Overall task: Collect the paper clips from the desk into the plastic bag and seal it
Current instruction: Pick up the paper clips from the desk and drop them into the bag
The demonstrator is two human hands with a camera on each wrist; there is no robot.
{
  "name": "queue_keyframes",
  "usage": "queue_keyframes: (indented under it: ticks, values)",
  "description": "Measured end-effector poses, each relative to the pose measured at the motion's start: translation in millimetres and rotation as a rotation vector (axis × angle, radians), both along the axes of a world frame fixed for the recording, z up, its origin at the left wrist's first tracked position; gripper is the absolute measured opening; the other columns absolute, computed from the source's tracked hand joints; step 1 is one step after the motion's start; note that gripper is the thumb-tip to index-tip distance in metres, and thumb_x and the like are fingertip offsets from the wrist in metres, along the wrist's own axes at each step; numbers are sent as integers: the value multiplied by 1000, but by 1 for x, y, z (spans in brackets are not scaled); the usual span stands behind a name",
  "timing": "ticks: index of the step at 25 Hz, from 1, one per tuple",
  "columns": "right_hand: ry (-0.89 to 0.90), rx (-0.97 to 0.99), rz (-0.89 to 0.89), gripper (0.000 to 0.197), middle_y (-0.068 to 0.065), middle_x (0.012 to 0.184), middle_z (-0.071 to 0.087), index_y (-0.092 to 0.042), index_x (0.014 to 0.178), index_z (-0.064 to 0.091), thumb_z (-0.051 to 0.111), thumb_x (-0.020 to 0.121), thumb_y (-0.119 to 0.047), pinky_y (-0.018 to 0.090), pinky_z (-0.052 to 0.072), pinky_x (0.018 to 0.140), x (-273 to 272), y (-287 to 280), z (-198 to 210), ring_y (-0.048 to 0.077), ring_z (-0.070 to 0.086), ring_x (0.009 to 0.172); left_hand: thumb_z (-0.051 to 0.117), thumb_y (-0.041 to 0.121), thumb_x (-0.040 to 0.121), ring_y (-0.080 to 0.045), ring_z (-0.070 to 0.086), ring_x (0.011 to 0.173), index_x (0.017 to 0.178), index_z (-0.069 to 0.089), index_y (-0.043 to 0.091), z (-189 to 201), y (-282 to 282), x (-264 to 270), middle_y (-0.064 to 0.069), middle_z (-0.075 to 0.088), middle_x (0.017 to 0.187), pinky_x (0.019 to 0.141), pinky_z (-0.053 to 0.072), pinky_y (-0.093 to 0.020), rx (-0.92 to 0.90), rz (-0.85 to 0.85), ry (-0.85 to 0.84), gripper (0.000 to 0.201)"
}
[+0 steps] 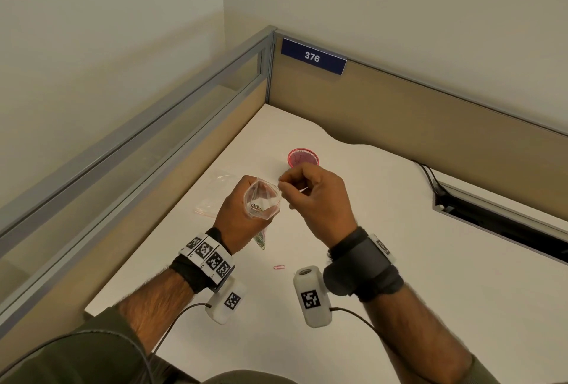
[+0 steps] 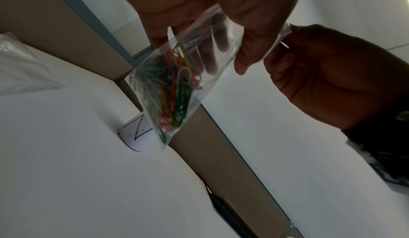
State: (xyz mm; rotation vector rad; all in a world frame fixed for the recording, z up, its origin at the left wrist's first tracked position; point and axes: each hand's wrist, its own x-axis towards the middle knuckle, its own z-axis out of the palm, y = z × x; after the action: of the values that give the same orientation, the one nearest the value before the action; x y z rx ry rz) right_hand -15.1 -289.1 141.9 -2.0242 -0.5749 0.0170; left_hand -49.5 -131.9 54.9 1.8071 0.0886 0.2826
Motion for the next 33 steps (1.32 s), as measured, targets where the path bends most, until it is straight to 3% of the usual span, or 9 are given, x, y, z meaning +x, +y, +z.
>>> queue_keyframes:
  ticks: [2,4,8,11,15,19,27,30,33]
  values:
    - [17,-16,44,5,-6,84,69,-20,92,69,65,89,-19,30,60,71,-2,9,-1,11,65,74,78,36,70,-19,66,102,104,51,34,0,1,-1,7,65,100,87,56,-35,-4,-29,-4,44]
    - [7,-6,35,7,-5,86,69,-22,94,69,64,90,-19,32,60,70,-2,9,-3,14,66,77,80,32,72,-14,66,101,103,50,35,-1,2,-1,10,64,100,85,55,-30,4,-23,-4,44]
    - [-44,-16,-58,8,-9,84,66,-20,92,69,63,90,-15,15,52,66,6,-7,-22,8,62,75,83,14,78,-7,66,98,104,55,24,0,8,-4,7,67,102,88,54,-26,-1,43,-9,39]
    - [39,-333,-6,5,-3,86,64,-18,90,66,63,87,-16,18,44,68,13,-13,-70,12,56,74,80,7,79,-2,66,97,100,56,27,2,11,-8,5,69,102,91,53,-24,-25,49,-28,38]
    - [248,-847,207,12,4,103,62,-17,99,62,58,87,-17,32,48,80,9,-7,-145,23,59,93,80,6,80,1,65,95,99,55,31,3,13,-10,6,68,102,92,55,-30,-24,44,-21,41]
    - [232,-1048,321,18,11,112,62,-11,102,61,60,90,-24,37,48,87,7,-1,-171,31,60,104,81,9,79,-9,66,102,102,55,29,2,15,-9,3,69,104,95,56,-34,-16,55,-24,40]
    - [247,-1061,303,17,8,103,62,-12,97,60,61,81,-18,35,49,78,8,0,-176,24,55,86,81,11,80,-14,67,103,101,54,32,0,18,-7,5,68,103,93,56,-35,-11,44,-13,40]
    - [242,-860,211,5,5,93,61,-15,84,55,59,80,-16,33,47,71,7,-2,-150,23,56,81,81,14,79,-15,67,105,104,56,24,-2,20,-7,2,69,105,94,54,-31,-20,46,-25,37]
    - [74,-553,78,3,0,84,61,-17,81,57,60,82,-17,29,46,65,11,-8,-100,16,54,72,80,11,80,-7,66,102,101,54,29,-3,20,-8,5,68,104,91,53,-22,-15,55,1,38]
